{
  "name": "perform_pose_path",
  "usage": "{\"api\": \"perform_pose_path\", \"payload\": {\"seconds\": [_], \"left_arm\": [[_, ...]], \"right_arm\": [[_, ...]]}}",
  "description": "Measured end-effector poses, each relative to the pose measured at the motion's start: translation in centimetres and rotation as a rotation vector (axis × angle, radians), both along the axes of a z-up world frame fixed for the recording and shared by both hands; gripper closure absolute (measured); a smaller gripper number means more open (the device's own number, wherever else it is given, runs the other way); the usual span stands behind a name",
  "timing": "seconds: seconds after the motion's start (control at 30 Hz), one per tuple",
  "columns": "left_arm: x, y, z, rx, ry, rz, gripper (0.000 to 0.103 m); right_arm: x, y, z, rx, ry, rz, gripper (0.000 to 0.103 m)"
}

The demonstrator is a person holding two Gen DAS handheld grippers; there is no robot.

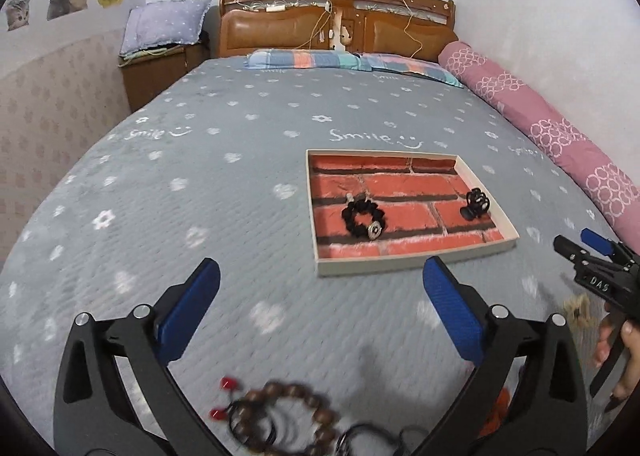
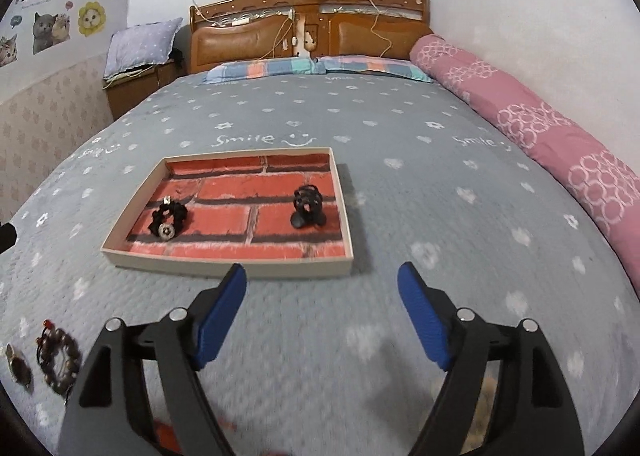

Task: Organize jewelry
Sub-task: 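Withdraw both open tools from the tray back toward the remaining jewelry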

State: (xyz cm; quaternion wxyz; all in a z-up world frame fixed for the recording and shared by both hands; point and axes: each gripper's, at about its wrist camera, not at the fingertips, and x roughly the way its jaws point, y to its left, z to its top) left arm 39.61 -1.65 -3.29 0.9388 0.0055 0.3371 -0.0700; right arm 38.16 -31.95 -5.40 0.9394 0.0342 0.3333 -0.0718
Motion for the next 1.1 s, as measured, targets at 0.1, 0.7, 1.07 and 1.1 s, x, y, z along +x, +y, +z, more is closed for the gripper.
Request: {"api": "perform_pose_path", "payload": {"seconds": [0.1, 0.7, 1.07, 1.1], "left_arm": [[-2.5, 0.8, 0.3, 0.02, -0.018, 0.003, 0.005], [-9.2, 5.8, -3.2, -0.027, 0.045, 0.088, 0.005], [-10.0, 7.4, -6.4, -0.001, 0.07, 0.101, 0.005], [-10.0, 7.4, -6.6, 0.003, 0.07, 0.103, 0.005]], "right_arm": [[-2.2, -0.1, 0.2, 0.034, -0.003, 0.001, 0.026], [-9.7, 1.0, -1.4, 0.045, 0.008, 0.002, 0.025], [-11.2, 0.2, -5.2, 0.065, 0.077, -0.025, 0.025], [-11.3, 0.3, -5.6, 0.067, 0.084, -0.024, 0.025]]}}
